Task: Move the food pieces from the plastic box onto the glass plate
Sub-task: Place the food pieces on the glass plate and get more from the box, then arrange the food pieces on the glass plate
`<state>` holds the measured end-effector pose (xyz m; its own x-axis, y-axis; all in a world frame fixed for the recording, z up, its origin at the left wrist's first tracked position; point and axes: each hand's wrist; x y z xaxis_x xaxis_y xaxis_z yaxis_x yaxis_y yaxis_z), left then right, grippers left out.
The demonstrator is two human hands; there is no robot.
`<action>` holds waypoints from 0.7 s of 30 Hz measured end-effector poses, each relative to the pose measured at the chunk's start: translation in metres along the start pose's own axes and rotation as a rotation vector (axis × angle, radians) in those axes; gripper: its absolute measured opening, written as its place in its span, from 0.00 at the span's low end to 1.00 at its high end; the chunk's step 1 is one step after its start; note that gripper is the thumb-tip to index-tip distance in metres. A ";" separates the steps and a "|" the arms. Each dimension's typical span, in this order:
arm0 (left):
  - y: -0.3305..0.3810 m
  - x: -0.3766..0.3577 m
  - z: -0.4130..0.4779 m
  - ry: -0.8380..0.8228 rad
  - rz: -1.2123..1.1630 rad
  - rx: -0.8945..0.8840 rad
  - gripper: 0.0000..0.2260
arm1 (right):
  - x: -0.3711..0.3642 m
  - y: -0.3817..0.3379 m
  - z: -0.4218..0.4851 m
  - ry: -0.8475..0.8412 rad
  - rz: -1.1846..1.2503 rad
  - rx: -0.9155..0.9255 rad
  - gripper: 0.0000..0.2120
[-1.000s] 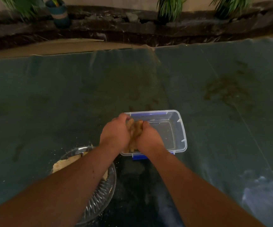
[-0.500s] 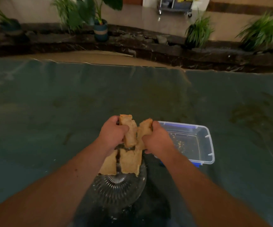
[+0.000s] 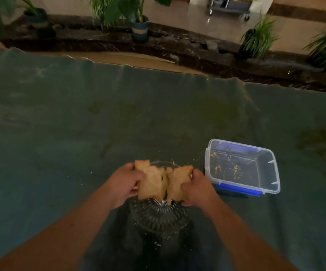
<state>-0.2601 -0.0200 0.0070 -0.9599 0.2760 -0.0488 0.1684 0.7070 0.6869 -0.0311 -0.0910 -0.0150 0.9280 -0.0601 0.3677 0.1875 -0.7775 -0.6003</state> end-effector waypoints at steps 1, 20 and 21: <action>-0.017 0.008 0.002 0.030 0.088 0.048 0.14 | -0.001 0.014 0.000 0.003 -0.090 -0.012 0.30; -0.037 -0.011 0.030 0.330 1.505 -0.447 0.36 | -0.001 0.043 -0.005 0.277 -0.911 0.292 0.25; -0.035 -0.015 0.032 0.289 1.518 -0.502 0.33 | -0.002 0.043 -0.004 0.306 -0.945 0.364 0.26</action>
<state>-0.2441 -0.0284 -0.0398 -0.0057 0.3176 0.9482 0.9178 -0.3747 0.1310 -0.0258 -0.1267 -0.0383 0.2438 0.2772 0.9294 0.9233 -0.3595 -0.1350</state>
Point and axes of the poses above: each hand's wrist, its own z-axis towards the middle knuckle, its own x-axis out of the back of the hand, y = z × x
